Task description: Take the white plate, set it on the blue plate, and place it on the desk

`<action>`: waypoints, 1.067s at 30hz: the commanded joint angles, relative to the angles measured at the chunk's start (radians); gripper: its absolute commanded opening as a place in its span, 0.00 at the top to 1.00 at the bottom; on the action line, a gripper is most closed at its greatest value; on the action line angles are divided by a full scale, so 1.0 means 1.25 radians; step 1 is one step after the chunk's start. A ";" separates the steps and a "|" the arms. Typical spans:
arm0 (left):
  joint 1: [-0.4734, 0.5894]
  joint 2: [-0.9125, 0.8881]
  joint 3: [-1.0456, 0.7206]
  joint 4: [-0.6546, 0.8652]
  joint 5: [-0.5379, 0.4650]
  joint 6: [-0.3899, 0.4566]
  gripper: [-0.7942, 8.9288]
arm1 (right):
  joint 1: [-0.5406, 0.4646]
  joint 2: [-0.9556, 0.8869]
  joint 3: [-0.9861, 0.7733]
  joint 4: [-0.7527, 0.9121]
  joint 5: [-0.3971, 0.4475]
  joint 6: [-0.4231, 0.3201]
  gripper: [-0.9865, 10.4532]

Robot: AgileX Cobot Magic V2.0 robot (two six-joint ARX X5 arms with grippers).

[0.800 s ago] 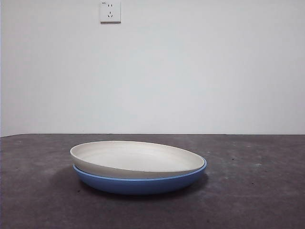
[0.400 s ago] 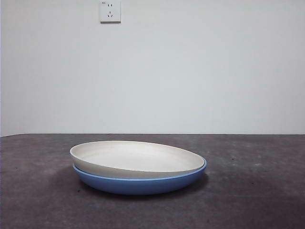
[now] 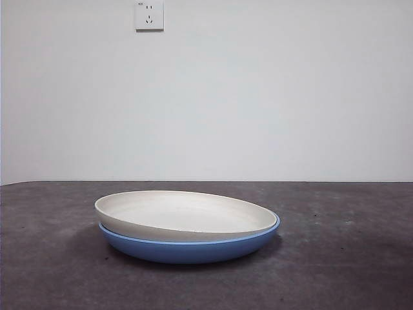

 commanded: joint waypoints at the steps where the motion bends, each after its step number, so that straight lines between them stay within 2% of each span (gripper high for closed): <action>1: 0.002 -0.002 -0.016 -0.006 -0.002 0.006 0.89 | -0.001 -0.002 -0.009 0.010 0.027 0.024 0.89; 5: 0.002 -0.002 -0.016 -0.006 -0.002 0.006 0.89 | -0.001 -0.002 -0.009 -0.002 0.060 0.031 0.89; 9: 0.002 -0.002 -0.016 -0.006 -0.002 0.006 0.89 | -0.001 -0.002 -0.009 -0.017 0.111 0.064 0.89; 32: 0.002 -0.002 -0.016 -0.006 -0.002 0.006 0.89 | -0.001 -0.002 -0.014 0.015 0.112 0.065 0.89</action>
